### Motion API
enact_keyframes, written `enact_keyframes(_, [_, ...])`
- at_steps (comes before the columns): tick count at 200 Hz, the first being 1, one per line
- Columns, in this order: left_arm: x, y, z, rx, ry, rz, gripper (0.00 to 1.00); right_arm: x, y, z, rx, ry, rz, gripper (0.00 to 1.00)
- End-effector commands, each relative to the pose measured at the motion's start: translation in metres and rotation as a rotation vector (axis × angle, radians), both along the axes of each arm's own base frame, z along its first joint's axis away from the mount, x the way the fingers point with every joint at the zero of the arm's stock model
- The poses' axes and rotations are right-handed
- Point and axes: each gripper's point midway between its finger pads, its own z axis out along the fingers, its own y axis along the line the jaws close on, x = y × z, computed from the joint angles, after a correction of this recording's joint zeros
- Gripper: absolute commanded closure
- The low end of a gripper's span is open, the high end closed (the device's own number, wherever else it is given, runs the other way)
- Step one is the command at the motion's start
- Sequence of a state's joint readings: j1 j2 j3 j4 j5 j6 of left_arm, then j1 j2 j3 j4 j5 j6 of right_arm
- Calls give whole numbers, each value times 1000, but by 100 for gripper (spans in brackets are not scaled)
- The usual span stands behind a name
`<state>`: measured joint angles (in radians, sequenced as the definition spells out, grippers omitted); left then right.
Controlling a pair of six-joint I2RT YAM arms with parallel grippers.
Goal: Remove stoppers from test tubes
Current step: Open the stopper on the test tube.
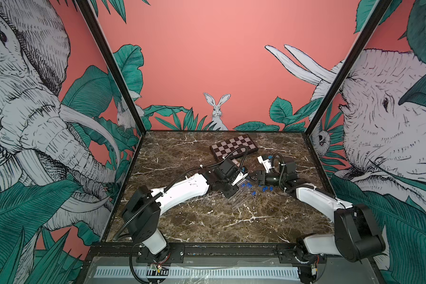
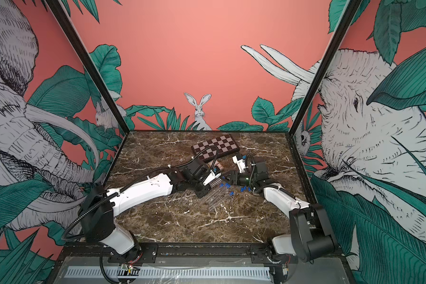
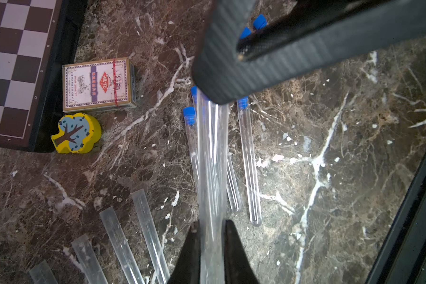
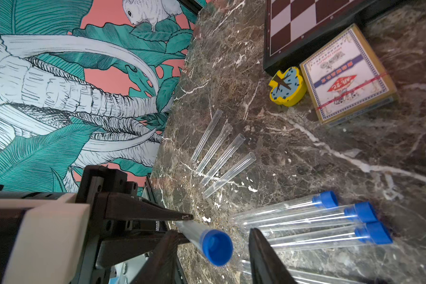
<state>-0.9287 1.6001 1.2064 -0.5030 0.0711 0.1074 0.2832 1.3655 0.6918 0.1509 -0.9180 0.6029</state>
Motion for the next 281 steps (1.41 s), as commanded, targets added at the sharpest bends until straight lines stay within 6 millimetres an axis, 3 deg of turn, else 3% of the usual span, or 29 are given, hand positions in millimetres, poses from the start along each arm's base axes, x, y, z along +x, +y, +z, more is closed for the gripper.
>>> enact_keyframes(1, [-3,0,18,-43,-33,-18,93,4,7,16,42,-49,34,59])
enact_keyframes(167, [-3,4,21,-38,-53,-16,93,6,12,26,106,-45,39,83])
enact_keyframes(281, [-1,5,20,-37,-66,-4,93,5,12,25,113,-41,41,80])
